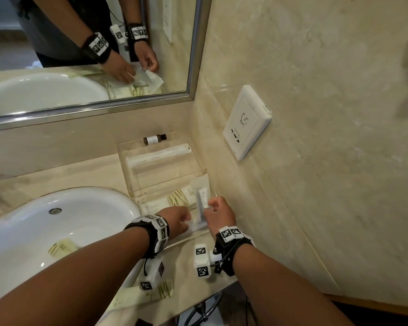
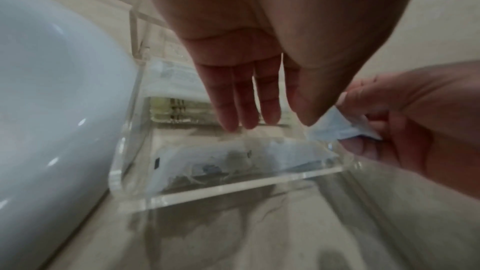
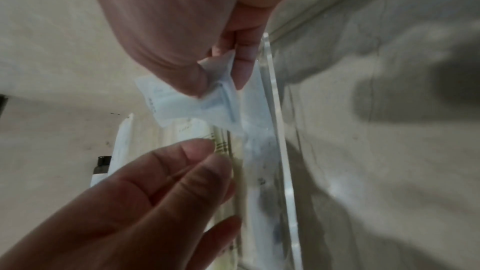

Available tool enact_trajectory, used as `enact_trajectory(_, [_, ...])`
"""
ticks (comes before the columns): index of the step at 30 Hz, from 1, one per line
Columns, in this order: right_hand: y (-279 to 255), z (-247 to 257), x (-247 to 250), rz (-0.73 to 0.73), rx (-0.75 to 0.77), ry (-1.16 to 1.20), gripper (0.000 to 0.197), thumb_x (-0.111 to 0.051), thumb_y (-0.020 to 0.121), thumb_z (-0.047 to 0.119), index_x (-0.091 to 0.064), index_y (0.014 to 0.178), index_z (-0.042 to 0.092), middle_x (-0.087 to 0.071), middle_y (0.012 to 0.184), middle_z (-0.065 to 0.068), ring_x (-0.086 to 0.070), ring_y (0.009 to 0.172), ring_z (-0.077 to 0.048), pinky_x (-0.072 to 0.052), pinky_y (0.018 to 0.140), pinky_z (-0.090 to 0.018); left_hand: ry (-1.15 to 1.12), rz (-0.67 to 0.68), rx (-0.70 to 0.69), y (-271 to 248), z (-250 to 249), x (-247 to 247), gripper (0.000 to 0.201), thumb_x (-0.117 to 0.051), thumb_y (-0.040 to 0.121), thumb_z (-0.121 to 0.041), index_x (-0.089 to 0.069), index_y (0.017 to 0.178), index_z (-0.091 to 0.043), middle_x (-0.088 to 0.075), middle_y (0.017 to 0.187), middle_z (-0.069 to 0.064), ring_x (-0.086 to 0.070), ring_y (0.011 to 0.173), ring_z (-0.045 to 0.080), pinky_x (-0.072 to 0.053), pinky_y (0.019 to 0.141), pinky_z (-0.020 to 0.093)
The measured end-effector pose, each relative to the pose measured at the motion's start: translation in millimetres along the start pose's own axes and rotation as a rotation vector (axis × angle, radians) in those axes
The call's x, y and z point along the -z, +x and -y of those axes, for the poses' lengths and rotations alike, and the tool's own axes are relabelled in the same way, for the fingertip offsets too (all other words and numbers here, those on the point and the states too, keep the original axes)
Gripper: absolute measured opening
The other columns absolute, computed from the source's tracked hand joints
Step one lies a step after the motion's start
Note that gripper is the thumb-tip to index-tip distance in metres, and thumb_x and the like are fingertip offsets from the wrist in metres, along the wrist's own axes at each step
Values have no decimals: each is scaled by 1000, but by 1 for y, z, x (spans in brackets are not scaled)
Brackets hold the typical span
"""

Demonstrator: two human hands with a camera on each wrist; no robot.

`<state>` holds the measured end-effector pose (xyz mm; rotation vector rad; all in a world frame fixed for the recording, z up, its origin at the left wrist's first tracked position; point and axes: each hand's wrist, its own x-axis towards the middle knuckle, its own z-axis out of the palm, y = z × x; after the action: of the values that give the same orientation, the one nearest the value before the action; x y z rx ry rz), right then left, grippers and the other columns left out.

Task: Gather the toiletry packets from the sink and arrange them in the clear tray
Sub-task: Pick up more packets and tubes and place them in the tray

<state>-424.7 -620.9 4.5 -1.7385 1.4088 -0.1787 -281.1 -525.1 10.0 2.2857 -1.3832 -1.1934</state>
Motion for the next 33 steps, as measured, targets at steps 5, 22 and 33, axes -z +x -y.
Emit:
enact_trajectory(5, [7, -4, 2, -41, 0, -175, 12, -58, 94, 23, -55, 95, 34, -64, 108, 5, -63, 93, -17, -53, 83, -31, 366, 142, -13, 3, 5, -9, 31, -56, 91, -28, -63, 121, -34, -52, 132, 1, -52, 122, 26, -44, 102, 37])
enact_trajectory(22, [-2, -4, -13, -84, 86, -302, 36, -55, 93, 2, -58, 110, 33, -40, 128, 8, -59, 85, -9, -54, 86, -25, 623, 176, -76, -1, 12, -12, 28, -54, 92, -21, -65, 116, -11, -54, 121, 9, -55, 109, 31, -51, 89, 39])
enact_trajectory(33, [-12, -10, -5, -79, 207, -568, 42, -52, 90, 8, -60, 129, 19, -35, 154, 3, -42, 135, -20, -38, 107, -31, 516, -126, -222, 47, -19, 15, 42, -53, 87, -20, -56, 129, -19, -46, 135, 2, -41, 123, 29, -49, 93, 42])
